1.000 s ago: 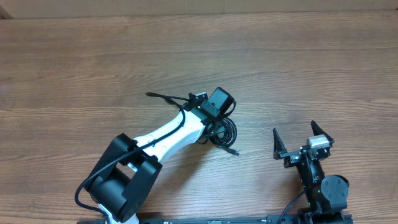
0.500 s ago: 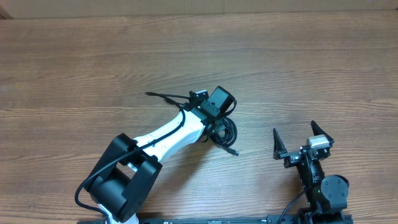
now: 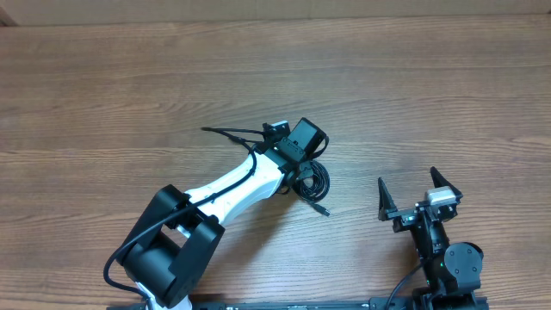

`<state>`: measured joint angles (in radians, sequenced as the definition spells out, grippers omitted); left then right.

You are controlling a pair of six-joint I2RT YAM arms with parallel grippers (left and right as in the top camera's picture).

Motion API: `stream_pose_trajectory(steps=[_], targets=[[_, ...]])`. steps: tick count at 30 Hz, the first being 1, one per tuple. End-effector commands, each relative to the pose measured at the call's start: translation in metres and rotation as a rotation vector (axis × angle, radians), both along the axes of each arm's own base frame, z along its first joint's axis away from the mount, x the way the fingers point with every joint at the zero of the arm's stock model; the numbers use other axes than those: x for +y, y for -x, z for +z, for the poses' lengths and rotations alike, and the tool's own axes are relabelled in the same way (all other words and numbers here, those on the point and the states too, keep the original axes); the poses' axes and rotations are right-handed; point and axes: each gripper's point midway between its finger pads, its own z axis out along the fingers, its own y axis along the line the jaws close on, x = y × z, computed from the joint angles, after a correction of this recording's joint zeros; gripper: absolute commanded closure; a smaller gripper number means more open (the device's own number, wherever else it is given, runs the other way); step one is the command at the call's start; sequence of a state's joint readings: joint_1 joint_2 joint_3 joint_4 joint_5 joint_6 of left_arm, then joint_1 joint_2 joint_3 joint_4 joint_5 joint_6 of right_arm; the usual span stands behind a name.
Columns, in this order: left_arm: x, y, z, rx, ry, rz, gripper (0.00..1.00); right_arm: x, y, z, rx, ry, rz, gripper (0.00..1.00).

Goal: Untangle cables
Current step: 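Grasp the black cable bundle with the left gripper and lift it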

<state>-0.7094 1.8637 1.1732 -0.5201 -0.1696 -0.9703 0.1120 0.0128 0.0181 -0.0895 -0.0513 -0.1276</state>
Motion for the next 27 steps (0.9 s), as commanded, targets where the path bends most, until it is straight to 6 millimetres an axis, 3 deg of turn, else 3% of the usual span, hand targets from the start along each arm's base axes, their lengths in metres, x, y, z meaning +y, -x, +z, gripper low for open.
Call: stream_pose_trajectory(steps=[1,7,15,20,27], targets=[[0.008,-0.005,-0.003,-0.019,-0.031,0.031,0.95,-0.002,0.0,-0.001,-0.007,0.001,-0.009,0.0],[0.008,-0.006,-0.002,-0.025,-0.041,0.013,0.96,-0.002,0.0,-0.001,-0.007,0.001,-0.009,0.0],[-0.009,-0.002,0.014,-0.04,-0.04,-0.248,0.96,-0.002,0.0,-0.001,-0.007,0.001,-0.009,0.0],[-0.019,-0.001,0.046,-0.112,-0.016,-0.393,0.96,-0.002,0.0,-0.001,-0.007,0.001,-0.009,0.0],[-0.024,0.001,0.107,-0.263,0.018,-0.525,0.96,-0.002,0.0,-0.001,-0.007,0.001,-0.009,0.0]])
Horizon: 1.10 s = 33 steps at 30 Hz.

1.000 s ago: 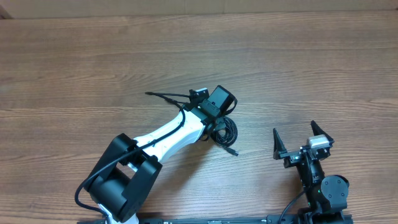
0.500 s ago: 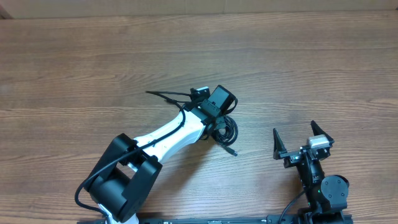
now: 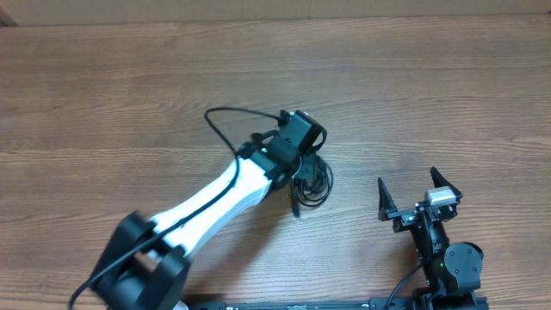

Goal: Untangle cables
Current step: 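Grasp the black cable bundle with the left gripper and lift it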

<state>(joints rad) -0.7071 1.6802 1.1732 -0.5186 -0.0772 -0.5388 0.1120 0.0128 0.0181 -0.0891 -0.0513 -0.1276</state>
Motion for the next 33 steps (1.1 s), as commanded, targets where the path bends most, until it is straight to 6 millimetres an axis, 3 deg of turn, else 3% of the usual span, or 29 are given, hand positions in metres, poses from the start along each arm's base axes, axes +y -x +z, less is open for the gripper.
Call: stream_pose_trajectory(steps=[1,6,11,14,23,33], targets=[[-0.005,-0.001,0.045,-0.117,0.026,-0.126,0.96,-0.002,0.0,-0.001,-0.006,0.001,-0.009,0.0],[-0.003,0.002,0.075,-0.236,-0.019,-0.268,0.96,-0.002,0.0,-0.001,-0.007,0.001,-0.009,0.0],[-0.008,0.012,0.093,-0.311,-0.039,-0.431,0.96,-0.002,0.0,-0.001,-0.007,0.001,-0.009,0.0],[-0.016,0.02,0.099,-0.334,-0.023,-0.528,0.96,-0.002,0.0,-0.001,-0.007,0.001,-0.009,0.0],[-0.03,0.033,0.107,-0.33,0.06,-0.609,0.96,-0.002,0.0,-0.001,-0.007,0.001,-0.009,0.0],[-0.06,0.071,0.133,-0.43,0.208,-0.947,0.96,-0.007,-0.001,0.0,-0.016,0.034,-0.037,0.0]])
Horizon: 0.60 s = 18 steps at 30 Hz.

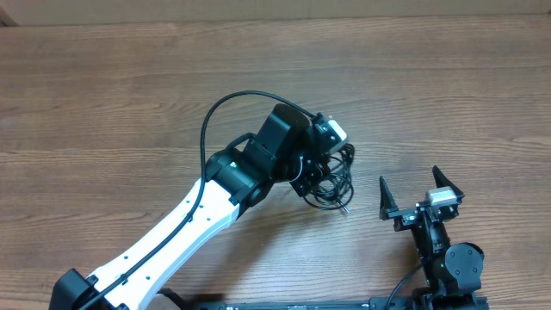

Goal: Untangle cables
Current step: 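Grasp the black cable bundle with the left gripper and lift it, then move the right gripper toward the lifted bundle held by the left gripper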

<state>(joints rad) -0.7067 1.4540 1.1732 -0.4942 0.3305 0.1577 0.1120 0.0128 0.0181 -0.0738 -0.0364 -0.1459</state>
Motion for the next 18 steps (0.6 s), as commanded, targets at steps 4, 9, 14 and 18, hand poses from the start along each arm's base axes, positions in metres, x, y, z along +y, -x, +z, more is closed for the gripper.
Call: stream_pose_trajectory(steps=[4,9,14,18], targets=[[-0.018,0.021,0.039,-0.087,0.127,-0.2,0.96,-0.002,0.0,-0.004,0.005,0.016,-0.009,0.0],[-0.022,0.02,0.046,-0.107,0.154,-0.212,0.96,0.004,0.001,-0.004,0.027,-0.11,0.021,0.0],[-0.023,0.018,0.049,-0.124,0.161,-0.21,0.96,0.004,0.001,-0.004,0.078,-0.387,0.016,0.0],[-0.024,0.016,0.051,-0.138,0.167,-0.206,0.96,0.012,0.003,-0.003,0.101,-0.478,0.063,0.0]])
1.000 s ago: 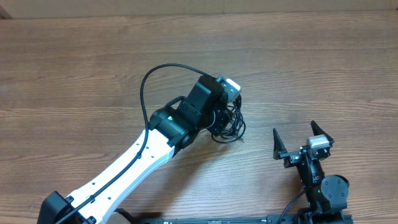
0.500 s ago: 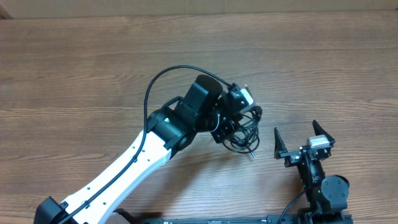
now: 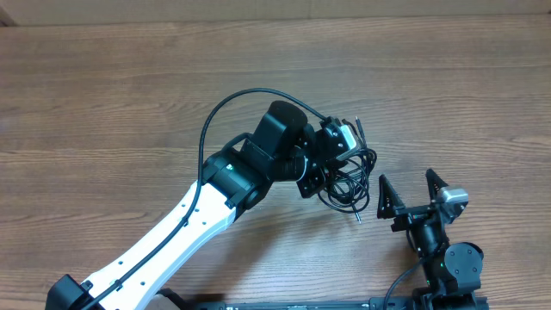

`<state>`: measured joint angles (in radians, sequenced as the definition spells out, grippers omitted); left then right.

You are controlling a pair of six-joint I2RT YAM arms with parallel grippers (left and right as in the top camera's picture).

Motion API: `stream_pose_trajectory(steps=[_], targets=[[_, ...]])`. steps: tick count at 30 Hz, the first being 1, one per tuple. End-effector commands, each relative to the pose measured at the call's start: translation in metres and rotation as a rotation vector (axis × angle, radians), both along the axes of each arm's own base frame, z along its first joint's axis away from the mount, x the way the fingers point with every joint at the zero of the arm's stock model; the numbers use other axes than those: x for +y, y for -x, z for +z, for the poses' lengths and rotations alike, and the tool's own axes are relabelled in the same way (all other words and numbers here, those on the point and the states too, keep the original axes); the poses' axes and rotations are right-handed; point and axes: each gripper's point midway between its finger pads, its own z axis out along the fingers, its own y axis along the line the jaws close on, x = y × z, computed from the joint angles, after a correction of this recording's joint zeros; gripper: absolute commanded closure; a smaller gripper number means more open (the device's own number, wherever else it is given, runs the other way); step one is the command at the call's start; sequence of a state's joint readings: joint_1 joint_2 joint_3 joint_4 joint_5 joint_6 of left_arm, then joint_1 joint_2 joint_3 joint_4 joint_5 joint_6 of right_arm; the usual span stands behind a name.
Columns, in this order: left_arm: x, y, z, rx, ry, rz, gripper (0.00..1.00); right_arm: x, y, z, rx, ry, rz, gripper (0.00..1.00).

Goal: Untangle cables
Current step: 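Move the right gripper toward the lifted bundle held by the left gripper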

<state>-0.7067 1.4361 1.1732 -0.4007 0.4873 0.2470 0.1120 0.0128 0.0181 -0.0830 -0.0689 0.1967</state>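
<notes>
A tangled bundle of thin black cables point(image 3: 349, 179) hangs from my left gripper point(image 3: 337, 153), which is shut on its upper part; the fingers are mostly hidden under the wrist and its small white camera. One loose cable end point(image 3: 357, 126) sticks up past the wrist, and a plug tip point(image 3: 355, 216) dangles at the bottom of the bundle. My right gripper point(image 3: 406, 181) stands open just right of the bundle, fingers pointing away from the table's front edge, with nothing between them.
The brown wooden table point(image 3: 103, 95) fills the view. The white left arm point(image 3: 181, 228) runs diagonally from the bottom left to the middle. Its own black supply cable point(image 3: 225, 110) arcs over the arm.
My left gripper has carried the cable bundle further right, so it now hangs close beside my right gripper. The right gripper has turned slightly and stays open.
The bundle first lay on the table's middle with my left gripper down on it. The gripper then held it there, later had it further right and off the table. Now it hangs next to my open right gripper, which has stayed at the front right.
</notes>
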Motion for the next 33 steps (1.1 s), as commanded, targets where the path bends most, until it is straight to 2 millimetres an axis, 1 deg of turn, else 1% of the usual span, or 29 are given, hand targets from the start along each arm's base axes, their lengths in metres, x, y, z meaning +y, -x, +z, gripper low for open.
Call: stream_pose_trajectory(steps=[1,4,9,14,20,27,30,33], targets=[[-0.002,0.003,0.021,-0.053,0.044,-0.033,0.96,0.011,0.003,0.001,0.023,-0.143,0.061,0.0],[-0.002,0.003,0.021,-0.054,0.045,-0.032,0.96,0.018,0.007,0.006,0.027,-0.143,0.108,0.0],[-0.003,0.002,0.023,-0.061,0.05,-0.031,0.96,0.019,0.012,0.025,0.015,-0.145,0.12,0.0],[-0.005,-0.001,0.028,-0.078,0.067,-0.03,0.96,0.019,0.021,0.041,0.042,-0.145,0.121,0.0],[-0.006,-0.001,0.029,-0.081,0.073,-0.029,0.96,0.018,0.032,0.068,0.016,-0.139,0.124,0.0],[-0.006,0.0,0.03,-0.048,0.088,-0.017,0.96,0.028,0.044,0.092,-0.003,-0.136,0.191,0.0],[-0.007,0.0,0.03,-0.045,0.09,-0.018,0.96,0.028,0.042,0.098,0.039,-0.123,0.189,0.0],[-0.007,0.0,0.03,-0.045,0.089,-0.018,0.96,0.029,0.036,0.103,0.112,-0.115,0.185,0.0]])
